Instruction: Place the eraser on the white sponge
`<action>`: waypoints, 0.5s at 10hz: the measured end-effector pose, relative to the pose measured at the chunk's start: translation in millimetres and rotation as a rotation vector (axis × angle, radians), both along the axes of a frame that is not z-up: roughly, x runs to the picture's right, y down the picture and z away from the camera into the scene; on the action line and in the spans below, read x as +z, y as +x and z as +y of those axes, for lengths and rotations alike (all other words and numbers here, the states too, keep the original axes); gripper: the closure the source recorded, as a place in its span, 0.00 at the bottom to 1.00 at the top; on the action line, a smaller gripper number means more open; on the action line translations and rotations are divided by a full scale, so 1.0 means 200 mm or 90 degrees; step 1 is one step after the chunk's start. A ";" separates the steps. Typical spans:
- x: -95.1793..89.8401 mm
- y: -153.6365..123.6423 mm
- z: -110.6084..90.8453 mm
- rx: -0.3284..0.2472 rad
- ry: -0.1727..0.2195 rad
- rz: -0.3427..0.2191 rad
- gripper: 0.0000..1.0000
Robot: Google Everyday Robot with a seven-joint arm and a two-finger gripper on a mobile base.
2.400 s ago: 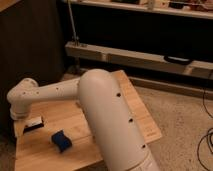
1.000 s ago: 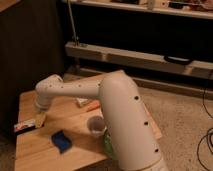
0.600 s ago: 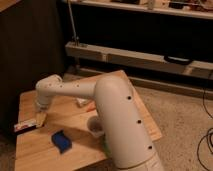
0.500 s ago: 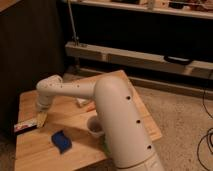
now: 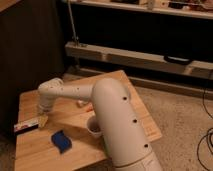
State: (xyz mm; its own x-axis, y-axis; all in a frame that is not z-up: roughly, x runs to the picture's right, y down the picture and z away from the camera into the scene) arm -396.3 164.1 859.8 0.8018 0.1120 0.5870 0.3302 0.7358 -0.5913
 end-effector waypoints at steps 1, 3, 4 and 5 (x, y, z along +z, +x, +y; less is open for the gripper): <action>0.00 -0.01 0.01 -0.001 0.002 -0.004 0.62; -0.02 -0.03 0.02 0.004 0.008 -0.021 0.83; -0.05 -0.04 0.01 0.008 0.014 -0.033 0.91; -0.13 -0.07 0.00 0.013 0.027 -0.056 0.99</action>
State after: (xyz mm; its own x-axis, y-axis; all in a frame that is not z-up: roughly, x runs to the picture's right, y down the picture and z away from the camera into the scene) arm -410.6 164.3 833.3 0.7449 0.1010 0.6595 0.3643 0.7665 -0.5289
